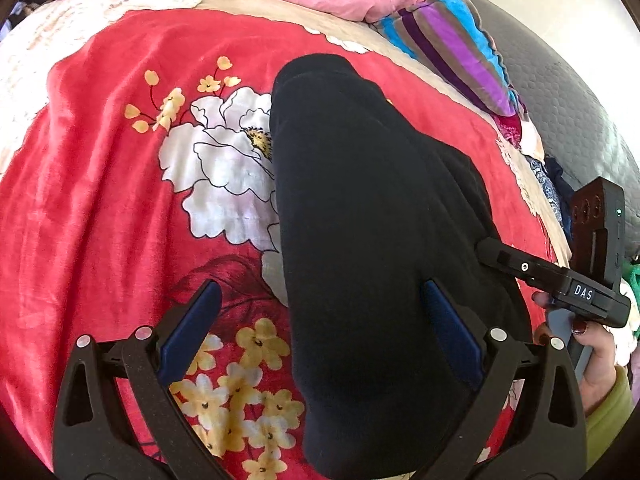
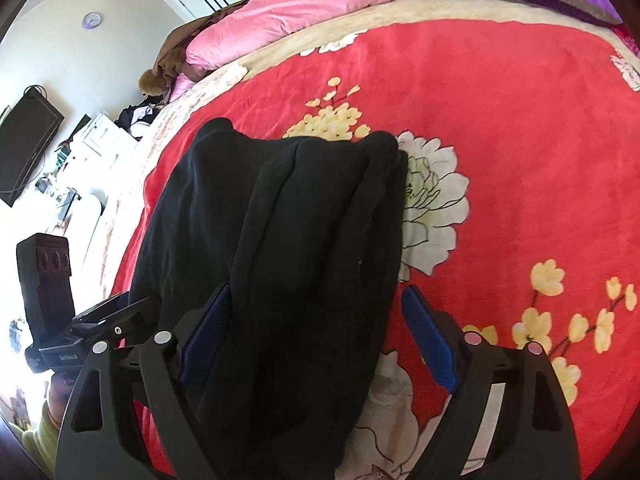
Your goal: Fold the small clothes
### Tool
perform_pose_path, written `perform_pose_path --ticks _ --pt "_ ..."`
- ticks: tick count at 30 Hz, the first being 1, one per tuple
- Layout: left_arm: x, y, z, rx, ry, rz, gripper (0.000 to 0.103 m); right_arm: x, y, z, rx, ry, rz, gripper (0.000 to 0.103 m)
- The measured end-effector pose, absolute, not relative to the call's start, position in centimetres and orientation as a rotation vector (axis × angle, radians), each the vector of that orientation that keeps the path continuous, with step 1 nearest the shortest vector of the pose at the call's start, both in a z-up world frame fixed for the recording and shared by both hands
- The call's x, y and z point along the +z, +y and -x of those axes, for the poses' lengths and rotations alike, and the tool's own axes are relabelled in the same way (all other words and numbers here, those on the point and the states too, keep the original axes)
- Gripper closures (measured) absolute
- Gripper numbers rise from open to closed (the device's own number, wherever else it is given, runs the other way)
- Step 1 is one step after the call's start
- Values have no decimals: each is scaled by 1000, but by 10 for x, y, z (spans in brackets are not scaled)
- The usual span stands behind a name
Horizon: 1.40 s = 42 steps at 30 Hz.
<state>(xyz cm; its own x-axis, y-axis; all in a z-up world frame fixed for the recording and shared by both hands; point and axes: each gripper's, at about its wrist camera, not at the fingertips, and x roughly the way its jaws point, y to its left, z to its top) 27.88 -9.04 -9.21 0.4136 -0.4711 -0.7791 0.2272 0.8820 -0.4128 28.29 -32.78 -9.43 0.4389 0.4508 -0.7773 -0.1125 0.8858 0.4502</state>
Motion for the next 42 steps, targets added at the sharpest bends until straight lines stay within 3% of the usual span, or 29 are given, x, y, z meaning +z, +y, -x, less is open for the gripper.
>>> perform_pose_path --ticks 20,24,35,37,42 --pt "-96 -111 -283 -474 1050 270 10 -110 -331 -298 434 1101 -469 14" --pt "-95 -114 -284 -515 1050 293 27 -111 -327 -299 467 1103 -469 26" --pt "-100 -118 -291 -534 1060 300 27 -111 -322 -299 492 1092 -471 28" --pt "-100 -119 -291 -535 1057 292 27 -112 -320 -299 502 1090 -473 32" --pt "-99 -119 -288 -555 1051 307 37 -110 -322 -298 521 1086 -499 40"
